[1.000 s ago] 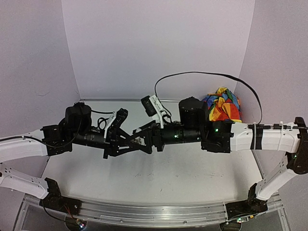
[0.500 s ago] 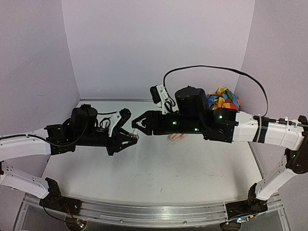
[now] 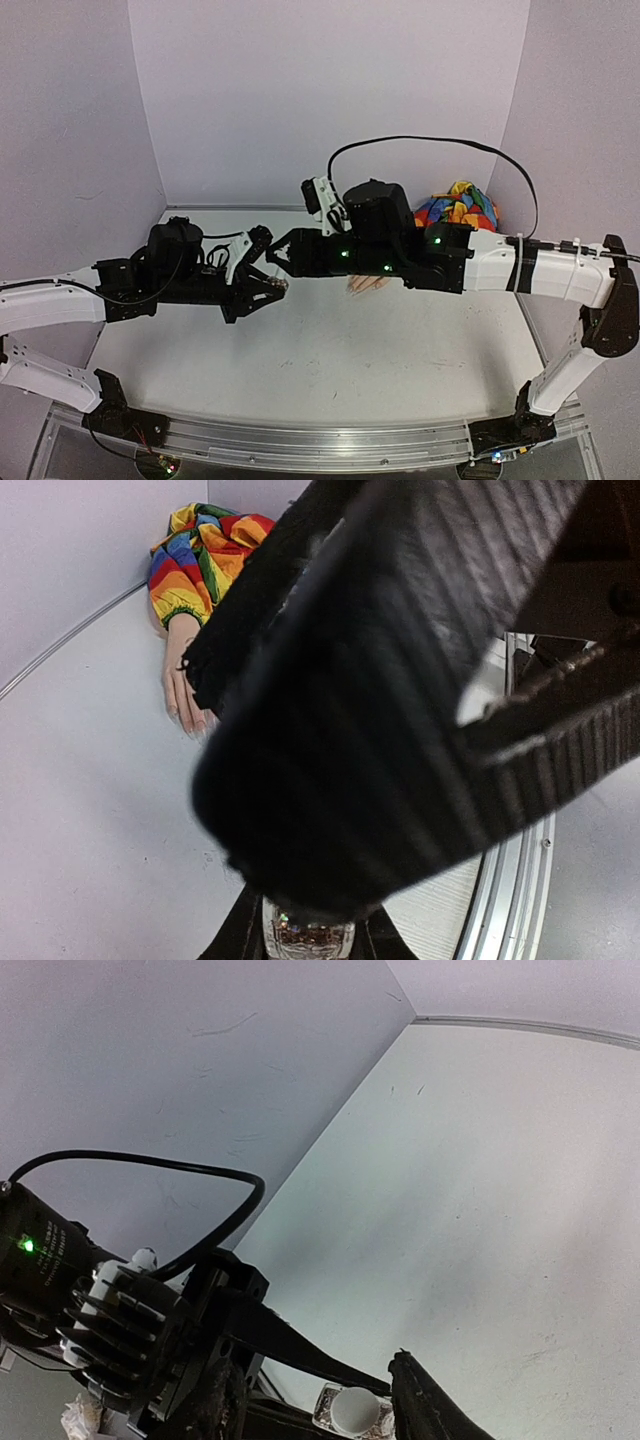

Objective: Paint the nails

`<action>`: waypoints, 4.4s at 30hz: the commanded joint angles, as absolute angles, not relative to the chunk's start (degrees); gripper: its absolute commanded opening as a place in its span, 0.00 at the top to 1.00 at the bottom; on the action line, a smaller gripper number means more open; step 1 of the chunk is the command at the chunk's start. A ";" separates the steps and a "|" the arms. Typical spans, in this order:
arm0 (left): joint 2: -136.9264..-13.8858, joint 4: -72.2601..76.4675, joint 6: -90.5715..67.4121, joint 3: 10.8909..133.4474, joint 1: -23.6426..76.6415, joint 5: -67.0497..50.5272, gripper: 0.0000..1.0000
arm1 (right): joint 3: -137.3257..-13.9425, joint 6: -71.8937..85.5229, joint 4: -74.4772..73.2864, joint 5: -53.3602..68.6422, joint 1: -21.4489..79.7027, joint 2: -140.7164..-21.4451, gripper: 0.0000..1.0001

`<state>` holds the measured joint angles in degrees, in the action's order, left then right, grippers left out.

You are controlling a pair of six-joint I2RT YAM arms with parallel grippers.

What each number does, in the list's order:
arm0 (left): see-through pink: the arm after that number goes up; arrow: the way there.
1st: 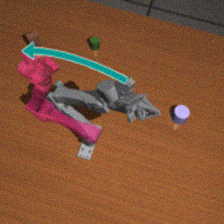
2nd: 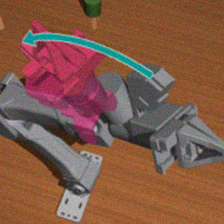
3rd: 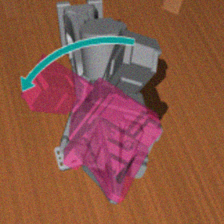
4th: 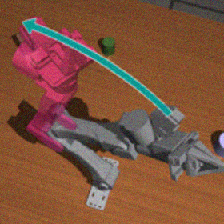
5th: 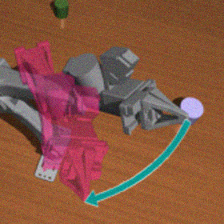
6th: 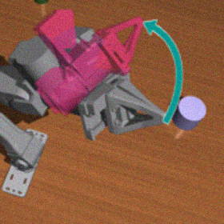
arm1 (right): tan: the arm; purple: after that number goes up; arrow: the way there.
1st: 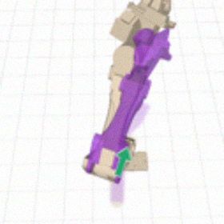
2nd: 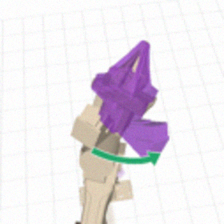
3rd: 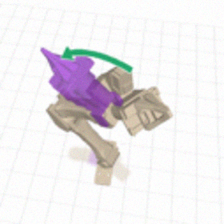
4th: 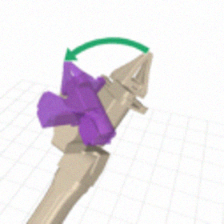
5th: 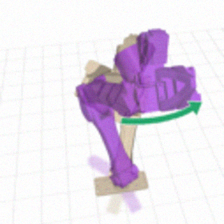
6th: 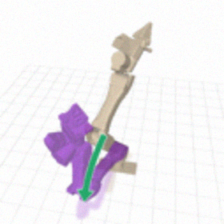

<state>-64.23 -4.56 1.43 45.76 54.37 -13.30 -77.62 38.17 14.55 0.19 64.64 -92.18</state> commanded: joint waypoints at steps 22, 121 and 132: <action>-61.01 -2.63 0.64 48.91 54.23 -16.76 1.00 | -78.12 34.22 15.26 1.44 64.62 -93.18 1.00; -64.29 -7.72 10.11 48.94 54.31 -26.58 1.00 | -77.72 20.51 3.43 25.53 58.20 -89.46 1.00; -65.02 -8.24 10.05 49.55 54.32 -27.61 1.00 | -76.34 19.98 4.21 24.54 58.19 -87.27 1.00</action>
<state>-64.95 -9.17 9.21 45.76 54.37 -25.87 -77.08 20.75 2.63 25.19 58.52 -89.30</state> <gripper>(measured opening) 0.214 0.139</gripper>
